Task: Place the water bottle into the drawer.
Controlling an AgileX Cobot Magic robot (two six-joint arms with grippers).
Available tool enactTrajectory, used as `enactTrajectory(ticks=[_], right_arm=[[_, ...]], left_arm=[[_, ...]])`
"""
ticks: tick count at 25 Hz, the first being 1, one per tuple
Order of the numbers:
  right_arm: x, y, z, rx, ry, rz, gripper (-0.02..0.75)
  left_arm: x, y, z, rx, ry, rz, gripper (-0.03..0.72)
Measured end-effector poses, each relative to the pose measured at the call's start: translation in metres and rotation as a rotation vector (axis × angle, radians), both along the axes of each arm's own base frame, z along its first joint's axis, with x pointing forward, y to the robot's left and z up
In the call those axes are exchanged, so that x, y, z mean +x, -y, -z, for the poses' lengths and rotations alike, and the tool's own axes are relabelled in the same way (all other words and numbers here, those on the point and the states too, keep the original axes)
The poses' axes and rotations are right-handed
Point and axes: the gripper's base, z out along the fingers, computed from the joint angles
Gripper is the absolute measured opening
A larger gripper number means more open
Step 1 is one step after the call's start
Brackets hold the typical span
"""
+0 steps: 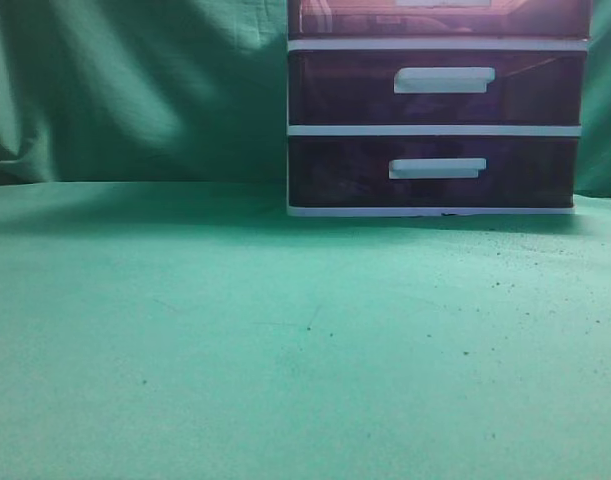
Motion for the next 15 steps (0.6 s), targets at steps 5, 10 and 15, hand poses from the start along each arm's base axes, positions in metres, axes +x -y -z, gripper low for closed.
enactTrajectory(ticks=[5,10,15], right_arm=[[0.002,-0.001,0.024,-0.039,-0.045,0.004,0.0],[-0.004,-0.002,0.035,-0.097,-0.124,-0.055,0.0],[-0.015,-0.002,0.044,-0.17,-0.219,-0.142,0.0]], left_arm=[[0.002,0.001,0.023,0.058,-0.038,-0.002,0.0],[0.002,0.001,0.031,0.073,-0.058,-0.002,0.0],[0.002,0.001,0.031,0.073,-0.058,-0.002,0.0]])
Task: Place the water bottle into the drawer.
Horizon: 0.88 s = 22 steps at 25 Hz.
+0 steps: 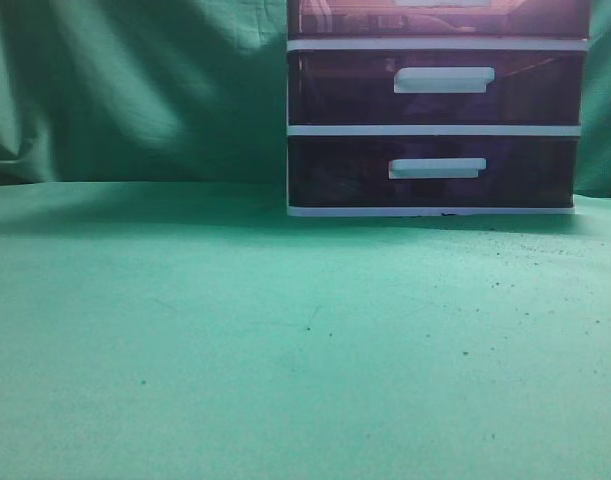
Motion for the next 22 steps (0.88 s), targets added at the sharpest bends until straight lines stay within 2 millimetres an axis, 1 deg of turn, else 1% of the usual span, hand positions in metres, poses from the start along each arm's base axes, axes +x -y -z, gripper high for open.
enactTrajectory(ticks=[5,8,11,14,16,19,22], right_arm=[[-0.006,0.001,0.007,-0.042,-0.056,-0.044,0.0],[-0.004,0.004,0.001,0.023,0.028,0.024,0.0],[0.002,0.017,-0.009,0.159,0.152,0.236,0.0],[0.004,0.035,-0.005,0.254,0.213,0.484,0.0],[0.002,0.048,0.007,0.278,0.22,0.643,0.0],[-0.002,0.062,0.032,0.277,0.239,0.834,0.0],[-0.005,0.071,0.057,0.234,0.282,0.935,0.0]], left_arm=[[0.0,0.0,0.0,0.0,0.0,0.0,0.0],[0.0,0.0,0.0,0.0,0.0,0.0,0.0],[0.0,0.0,0.0,0.0,0.0,0.0,0.0],[0.0,0.0,0.0,0.0,0.0,0.0,0.0],[0.0,0.0,0.0,0.0,0.0,0.0,0.0],[0.0,0.0,0.0,0.0,0.0,0.0,0.0],[0.0,0.0,0.0,0.0,0.0,0.0,0.0]])
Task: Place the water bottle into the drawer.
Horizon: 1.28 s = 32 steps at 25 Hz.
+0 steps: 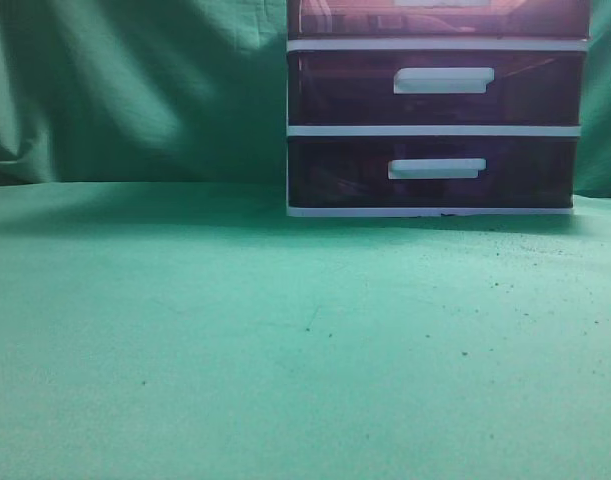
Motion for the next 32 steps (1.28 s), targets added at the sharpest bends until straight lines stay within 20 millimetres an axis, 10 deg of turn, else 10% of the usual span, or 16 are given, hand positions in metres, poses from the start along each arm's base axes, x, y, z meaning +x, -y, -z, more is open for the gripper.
enactTrajectory(ticks=[8,32], right_arm=[[0.006,0.006,0.058,-0.04,-0.121,0.12,0.0],[0.007,0.007,0.057,-0.067,-0.104,0.123,0.048]], left_arm=[[0.0,0.0,0.0,0.0,0.0,0.0,0.0],[0.0,0.0,0.0,-0.001,0.001,0.0,0.0]])
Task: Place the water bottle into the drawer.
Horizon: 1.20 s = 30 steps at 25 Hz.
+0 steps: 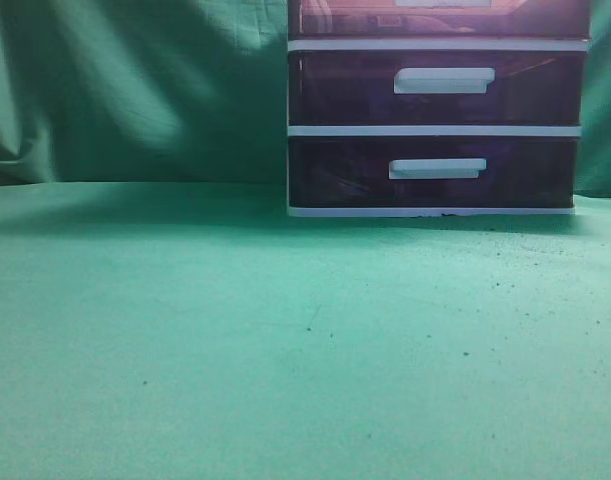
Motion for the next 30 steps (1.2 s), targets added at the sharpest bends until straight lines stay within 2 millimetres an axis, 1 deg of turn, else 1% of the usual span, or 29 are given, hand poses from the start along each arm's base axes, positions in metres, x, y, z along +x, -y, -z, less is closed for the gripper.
enactTrajectory(ticks=[4,10,14,16,18,19,30], right_arm=[[0.0,0.0,0.001,0.0,-0.002,0.0,0.048],[0.0,0.0,0.001,-0.002,-0.002,0.0,0.048],[0.0,0.0,0.001,-0.004,-0.002,0.0,0.048],[0.0,0.0,0.001,-0.004,-0.002,0.0,0.048],[0.0,0.0,0.001,-0.004,-0.002,0.0,0.048],[0.0,0.0,0.001,-0.004,-0.002,0.0,0.048],[0.0,0.0,0.001,-0.004,-0.002,0.0,0.048]], left_arm=[[-0.002,-0.004,-0.003,-0.028,0.036,-0.034,0.0],[0.001,-0.022,-0.007,-0.058,0.104,-0.335,0.0],[0.002,-0.029,0.002,-0.016,0.036,-0.477,0.0],[0.004,-0.031,0.013,0.002,-0.004,-0.529,0.0],[0.005,-0.033,0.025,0.013,-0.04,-0.566,0.0],[0.005,-0.033,0.028,0.014,-0.054,-0.575,0.0],[0.005,-0.034,0.029,0.035,-0.062,-0.58,0.0]])
